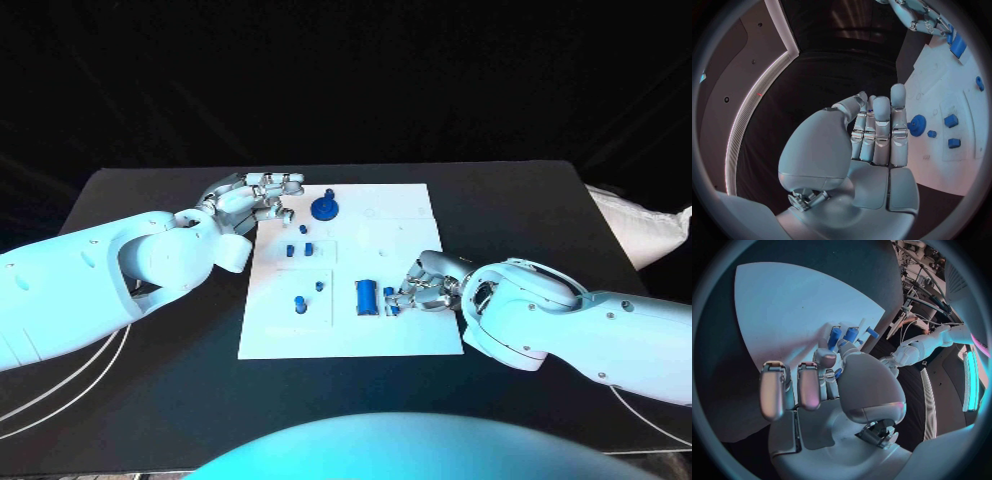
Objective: Assemble the parts on the task board
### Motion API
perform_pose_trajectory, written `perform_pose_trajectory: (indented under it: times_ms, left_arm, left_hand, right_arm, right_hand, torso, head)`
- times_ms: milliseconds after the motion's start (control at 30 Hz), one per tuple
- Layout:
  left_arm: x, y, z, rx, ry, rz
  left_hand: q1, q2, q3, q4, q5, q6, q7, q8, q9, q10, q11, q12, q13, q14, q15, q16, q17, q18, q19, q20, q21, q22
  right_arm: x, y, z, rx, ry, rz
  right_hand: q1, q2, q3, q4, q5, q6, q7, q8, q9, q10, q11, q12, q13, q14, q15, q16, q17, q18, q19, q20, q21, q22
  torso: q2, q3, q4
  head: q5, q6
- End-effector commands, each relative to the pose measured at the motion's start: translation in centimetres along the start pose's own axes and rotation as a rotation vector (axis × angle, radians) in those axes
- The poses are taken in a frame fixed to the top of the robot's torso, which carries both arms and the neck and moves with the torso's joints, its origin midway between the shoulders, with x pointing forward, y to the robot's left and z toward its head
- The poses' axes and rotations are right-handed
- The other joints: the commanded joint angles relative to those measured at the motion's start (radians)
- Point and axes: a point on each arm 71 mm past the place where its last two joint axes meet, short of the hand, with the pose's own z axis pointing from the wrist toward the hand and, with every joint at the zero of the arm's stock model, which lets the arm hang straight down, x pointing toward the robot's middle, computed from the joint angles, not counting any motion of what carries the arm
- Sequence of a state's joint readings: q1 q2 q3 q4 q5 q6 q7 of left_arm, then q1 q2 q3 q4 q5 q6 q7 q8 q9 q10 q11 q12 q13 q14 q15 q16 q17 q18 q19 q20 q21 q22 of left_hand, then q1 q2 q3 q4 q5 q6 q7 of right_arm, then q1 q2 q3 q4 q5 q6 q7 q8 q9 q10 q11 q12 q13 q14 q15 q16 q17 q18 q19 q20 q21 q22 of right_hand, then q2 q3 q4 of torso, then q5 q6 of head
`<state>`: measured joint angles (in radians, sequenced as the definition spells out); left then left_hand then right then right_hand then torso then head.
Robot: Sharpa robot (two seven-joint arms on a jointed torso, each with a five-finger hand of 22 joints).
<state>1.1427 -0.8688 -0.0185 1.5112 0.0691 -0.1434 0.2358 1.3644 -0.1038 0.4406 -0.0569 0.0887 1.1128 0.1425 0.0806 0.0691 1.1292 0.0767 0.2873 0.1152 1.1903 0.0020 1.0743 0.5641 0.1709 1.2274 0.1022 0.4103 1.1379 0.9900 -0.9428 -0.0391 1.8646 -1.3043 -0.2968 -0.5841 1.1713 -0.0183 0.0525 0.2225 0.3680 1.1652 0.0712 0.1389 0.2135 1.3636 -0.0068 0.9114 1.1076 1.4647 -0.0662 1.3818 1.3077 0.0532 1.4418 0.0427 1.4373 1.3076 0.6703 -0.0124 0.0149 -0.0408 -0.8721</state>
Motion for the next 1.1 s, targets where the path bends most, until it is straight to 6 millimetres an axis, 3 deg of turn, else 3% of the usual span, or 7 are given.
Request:
perform_pose_trajectory:
  times_ms: [33,233,467,800,967,1100]
  left_arm:
    - [0.3,0.0,0.0,0.003,0.026,-0.001]
    - [0.3,0.0,0.0,0.001,0.028,-0.001]
    - [0.3,0.0,0.0,0.0,0.03,-0.001]
    - [0.3,0.0,0.0,0.0,0.029,0.001]
    - [0.3,0.0,0.1,0.001,0.028,0.001]
    - [0.2,0.0,0.2,0.01,0.017,0.003]
  left_hand:
    - [-0.007,0.003,0.004,0.003,0.0,-0.008,-0.001,0.002,0.001,-0.009,0.001,0.006,0.001,-0.006,-0.001,-0.005,-0.004,0.01,-0.009,0.0,-0.008,-0.001]
    - [-0.007,0.003,0.004,0.003,0.0,-0.008,-0.001,0.002,0.001,-0.009,0.001,0.006,0.001,-0.006,-0.001,-0.005,-0.004,0.01,-0.009,0.0,-0.008,-0.001]
    - [-0.007,0.003,0.004,0.003,0.0,-0.008,-0.001,0.002,0.001,-0.009,0.001,0.006,0.001,-0.006,-0.001,-0.005,-0.004,0.01,-0.009,0.0,-0.008,-0.001]
    - [-0.008,0.003,0.004,0.003,-0.001,-0.008,-0.001,0.002,0.001,-0.01,0.001,0.006,0.001,-0.008,0.0,-0.006,-0.007,0.01,-0.009,0.0,-0.008,-0.002]
    - [-0.008,0.003,0.004,0.003,-0.001,-0.008,-0.001,0.002,0.001,-0.01,0.001,0.006,0.001,-0.008,0.0,-0.006,-0.007,0.01,-0.009,0.0,-0.008,-0.002]
    - [-0.014,0.001,0.001,0.006,-0.001,-0.01,-0.001,0.002,0.001,-0.012,0.002,0.008,0.002,-0.01,0.001,-0.007,-0.008,0.01,-0.011,0.001,-0.011,-0.003]
  right_arm:
    - [0.3,0.1,0.0,-0.002,0.025,-0.016]
    - [0.3,0.2,0.0,-0.01,0.021,-0.017]
    - [0.1,0.2,-0.1,-0.017,0.007,-0.021]
    - [0.0,-0.2,-0.3,-0.046,0.015,-0.048]
    - [-0.5,-0.4,-0.1,-0.084,-0.021,0.015]
    - [-1.1,-0.2,-0.1,-0.174,-0.047,0.151]
  right_hand:
    - [-0.013,-0.002,-0.011,0.014,0.014,0.01,-0.001,-0.002,0.002,0.006,0.0,0.007,0.004,0.062,-0.005,0.007,0.009,-0.004,0.005,-0.002,0.006,0.086]
    - [-0.024,-0.004,-0.029,0.028,0.01,0.013,-0.002,0.0,0.005,0.009,-0.001,0.014,0.01,0.062,-0.006,0.009,0.012,-0.005,0.006,-0.002,0.006,0.088]
    - [-0.053,0.001,-0.089,0.066,-0.117,0.013,-0.004,0.002,0.014,0.009,-0.001,0.015,0.016,0.062,-0.006,0.008,0.011,-0.004,0.005,-0.003,0.006,0.088]
    - [0.041,-0.009,-0.127,0.014,-0.192,0.006,-0.002,0.002,0.024,0.003,0.0,0.006,0.017,0.06,-0.006,0.003,0.006,-0.003,0.001,-0.002,0.001,0.083]
    - [0.076,0.002,-0.135,-0.003,-0.175,-0.018,0.007,-0.01,0.023,-0.019,0.007,-0.041,-0.012,0.055,-0.001,-0.013,-0.015,0.003,-0.015,0.0,-0.016,0.061]
    - [0.129,0.012,-0.14,-0.032,-0.139,-0.072,0.028,-0.037,0.015,-0.101,0.024,-0.219,-0.131,0.027,0.013,-0.104,-0.122,0.027,-0.084,0.013,-0.093,-0.033]
  torso:
    - [0.0,-0.0001,0.0002]
    - [0.0,0.0,-0.0002]
    - [-0.001,-0.0001,0.0001]
    - [-0.001,-0.0002,-0.001]
    - [-0.003,-0.0007,-0.0015]
    - [-0.009,0.0004,-0.0031]
  head:
    - [0.001,-0.001]
    - [0.003,-0.001]
    - [0.002,-0.001]
    - [0.002,0.0]
    - [0.001,0.005]
    - [0.001,0.016]
